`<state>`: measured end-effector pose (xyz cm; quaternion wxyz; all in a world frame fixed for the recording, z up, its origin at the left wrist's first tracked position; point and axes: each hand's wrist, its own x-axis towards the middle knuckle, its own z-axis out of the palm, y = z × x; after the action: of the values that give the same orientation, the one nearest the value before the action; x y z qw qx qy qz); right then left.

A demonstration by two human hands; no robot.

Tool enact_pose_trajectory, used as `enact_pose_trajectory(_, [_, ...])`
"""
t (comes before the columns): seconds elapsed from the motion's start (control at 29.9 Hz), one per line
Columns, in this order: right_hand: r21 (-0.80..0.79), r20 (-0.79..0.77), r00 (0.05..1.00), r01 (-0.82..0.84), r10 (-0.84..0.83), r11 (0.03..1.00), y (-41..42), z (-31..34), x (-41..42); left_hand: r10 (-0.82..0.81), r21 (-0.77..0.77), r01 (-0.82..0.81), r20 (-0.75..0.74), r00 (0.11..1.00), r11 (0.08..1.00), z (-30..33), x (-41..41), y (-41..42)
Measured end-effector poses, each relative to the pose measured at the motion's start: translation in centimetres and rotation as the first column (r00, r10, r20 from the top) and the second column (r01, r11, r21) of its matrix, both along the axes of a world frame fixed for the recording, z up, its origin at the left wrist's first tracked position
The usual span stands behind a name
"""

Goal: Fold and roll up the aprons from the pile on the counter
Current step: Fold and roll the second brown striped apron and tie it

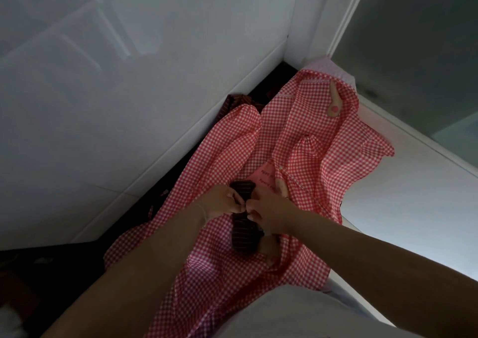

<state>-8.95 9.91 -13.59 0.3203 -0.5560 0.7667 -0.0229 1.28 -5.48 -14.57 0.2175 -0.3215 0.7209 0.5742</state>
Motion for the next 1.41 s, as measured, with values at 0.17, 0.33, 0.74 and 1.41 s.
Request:
enact_pose_trajectory(0.17, [-0.058, 0.104, 0.995, 0.013, -0.006, 0.998, -0.1, -0.5, 0.1, -0.122, -0.228, 0.075, -0.199, 0.972, 0.971, -0.8, 0.9, 1.1])
enact_pose_trajectory(0.33, [-0.041, 0.344, 0.894, 0.32, -0.287, 0.947, -1.1, -1.3, -1.1, -0.321, -0.654, -0.053, -0.439, 0.84, 0.755, -2.8, 2.1, 2.7])
enact_pose_trajectory(0.74, [0.008, 0.262, 0.941, 0.218, -0.213, 0.976, -2.8, -0.6, -2.3, -0.09, -0.59, -0.318, -0.559, 0.824, 0.742, -4.4, 3.1, 4.3])
enact_pose_trajectory(1.41, [0.093, -0.228, 0.971, 0.096, -0.073, 0.991, -1.3, -0.8, 0.5, 0.393, -0.298, -0.448, -0.227, 0.891, 0.843, -2.7, 3.3, 4.8])
